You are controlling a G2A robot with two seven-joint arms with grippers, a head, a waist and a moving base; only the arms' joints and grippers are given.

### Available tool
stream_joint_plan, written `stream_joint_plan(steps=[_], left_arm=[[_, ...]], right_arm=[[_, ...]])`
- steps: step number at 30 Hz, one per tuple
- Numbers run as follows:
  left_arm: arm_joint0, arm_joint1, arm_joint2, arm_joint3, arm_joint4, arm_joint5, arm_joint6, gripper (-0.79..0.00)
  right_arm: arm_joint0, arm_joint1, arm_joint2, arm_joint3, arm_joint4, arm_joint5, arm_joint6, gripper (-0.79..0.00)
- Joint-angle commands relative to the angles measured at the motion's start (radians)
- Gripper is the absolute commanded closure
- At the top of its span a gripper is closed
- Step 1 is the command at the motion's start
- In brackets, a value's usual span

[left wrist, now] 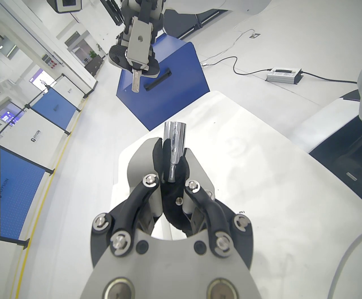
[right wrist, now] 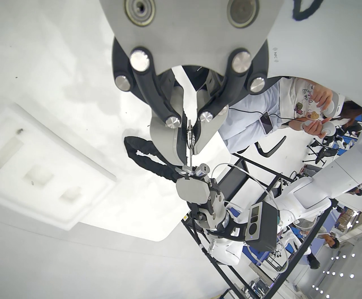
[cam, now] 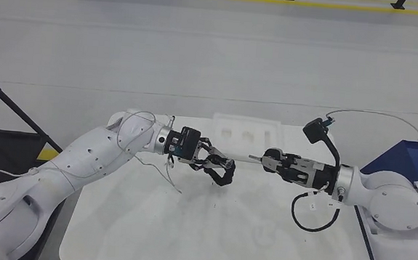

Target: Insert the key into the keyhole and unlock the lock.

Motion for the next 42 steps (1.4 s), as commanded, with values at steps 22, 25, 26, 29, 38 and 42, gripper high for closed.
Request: stream_joint_plan(steps=[22, 25, 26, 29, 38, 42], left_arm=[[0.039, -0.003, -0.064, -0.031, -0.092, -0.020, -0.179, 0.000], [0.031, -0.006, -0.085, -0.051, -0.103, -0.038, -0.243, 0.000], [0.030, -0.007, -0.091, -0.057, -0.108, -0.044, -0.260, 0.000], [0.032, -0.012, -0.107, -0.074, -0.127, -0.059, -0.296, 0.000], [0.054, -0.022, -0.138, -0.098, -0.124, -0.074, -0.351, 0.000], [0.065, -0.022, -0.156, -0.101, -0.117, -0.084, -0.347, 0.000]], right_arm=[[0.020, 0.014, -0.005, -0.165, -0.110, 0.303, 0.111, 0.000], [0.040, 0.016, -0.025, -0.205, -0.133, 0.402, 0.127, 0.000], [0.048, 0.017, -0.038, -0.220, -0.157, 0.427, 0.138, 0.000], [0.076, 0.017, -0.082, -0.242, -0.191, 0.486, 0.146, 0.000], [0.136, 0.012, -0.176, -0.217, -0.227, 0.572, 0.114, 0.000], [0.148, 0.012, -0.189, -0.213, -0.238, 0.594, 0.107, 0.000]])
